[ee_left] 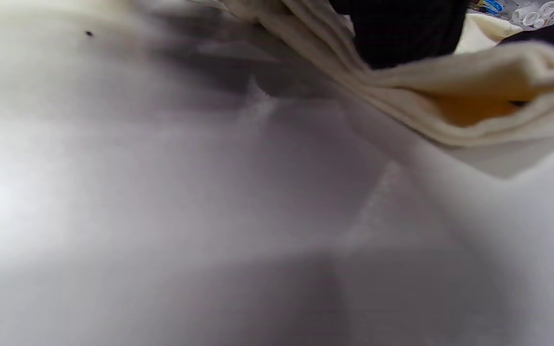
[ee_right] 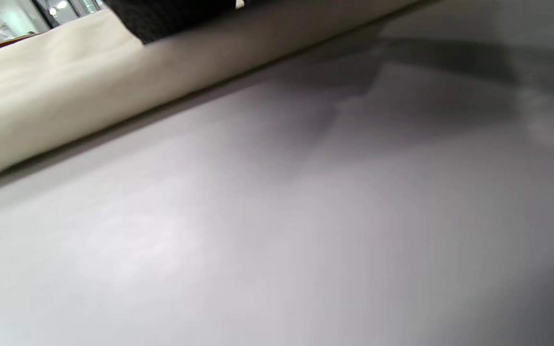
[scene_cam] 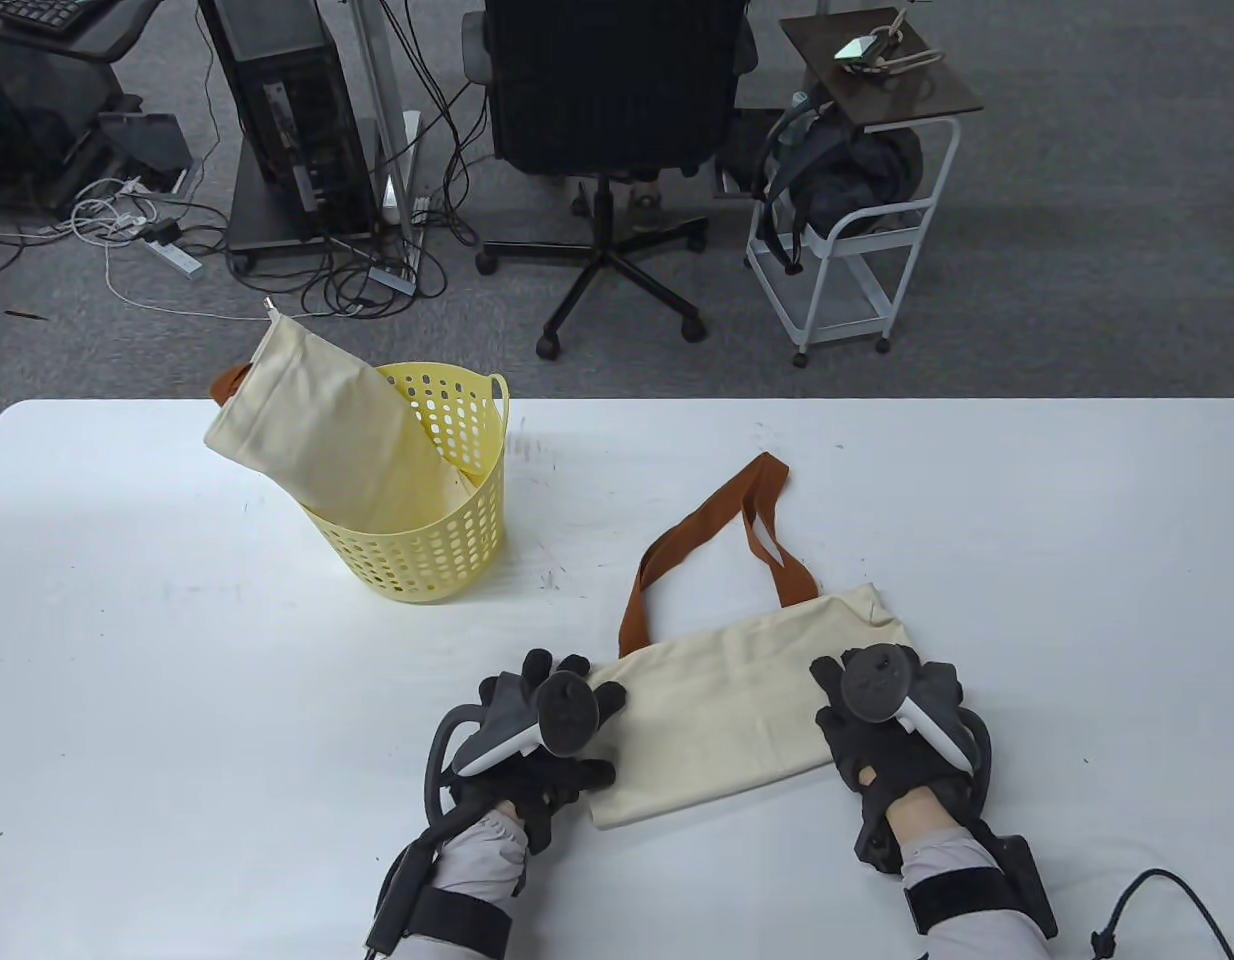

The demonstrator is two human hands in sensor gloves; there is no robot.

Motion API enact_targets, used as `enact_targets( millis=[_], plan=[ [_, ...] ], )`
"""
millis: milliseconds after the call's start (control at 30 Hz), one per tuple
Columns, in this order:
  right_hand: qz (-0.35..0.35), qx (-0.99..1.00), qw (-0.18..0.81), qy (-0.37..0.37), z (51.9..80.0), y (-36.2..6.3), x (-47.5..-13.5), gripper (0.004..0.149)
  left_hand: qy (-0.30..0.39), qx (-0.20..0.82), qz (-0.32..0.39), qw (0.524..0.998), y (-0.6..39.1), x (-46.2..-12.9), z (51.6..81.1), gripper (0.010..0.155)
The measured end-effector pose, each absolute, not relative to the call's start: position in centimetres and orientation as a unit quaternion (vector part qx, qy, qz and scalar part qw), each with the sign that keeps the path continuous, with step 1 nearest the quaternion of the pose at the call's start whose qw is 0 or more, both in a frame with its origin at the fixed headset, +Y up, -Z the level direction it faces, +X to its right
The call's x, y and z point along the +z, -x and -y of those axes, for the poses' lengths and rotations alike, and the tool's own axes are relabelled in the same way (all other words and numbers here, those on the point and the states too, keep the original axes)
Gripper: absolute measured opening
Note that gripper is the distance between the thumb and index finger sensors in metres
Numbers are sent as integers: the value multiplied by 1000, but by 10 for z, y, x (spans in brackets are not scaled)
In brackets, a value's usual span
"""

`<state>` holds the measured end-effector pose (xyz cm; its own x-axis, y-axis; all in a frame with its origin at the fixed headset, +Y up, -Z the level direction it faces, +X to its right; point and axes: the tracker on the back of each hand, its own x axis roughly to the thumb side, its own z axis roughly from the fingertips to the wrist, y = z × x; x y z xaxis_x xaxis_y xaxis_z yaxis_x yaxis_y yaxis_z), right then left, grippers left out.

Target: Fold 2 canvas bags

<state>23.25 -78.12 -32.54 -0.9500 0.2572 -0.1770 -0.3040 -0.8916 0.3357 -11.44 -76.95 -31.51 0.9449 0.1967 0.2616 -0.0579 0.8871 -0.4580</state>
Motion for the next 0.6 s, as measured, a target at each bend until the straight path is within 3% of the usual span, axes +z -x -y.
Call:
enact_targets(
  millis=[333,500,600],
  plan=[
    [-132,985,87,73,770,-217,-326,57,233,85,149,957,118,-318,770,81],
    [-106,988,90,67,741,-198,-338,60,239,106,146,954,121,-319,768,81],
    [-116,982,126,76,723,-187,-362,67,248,119,145,950,125,-320,767,81]
  ],
)
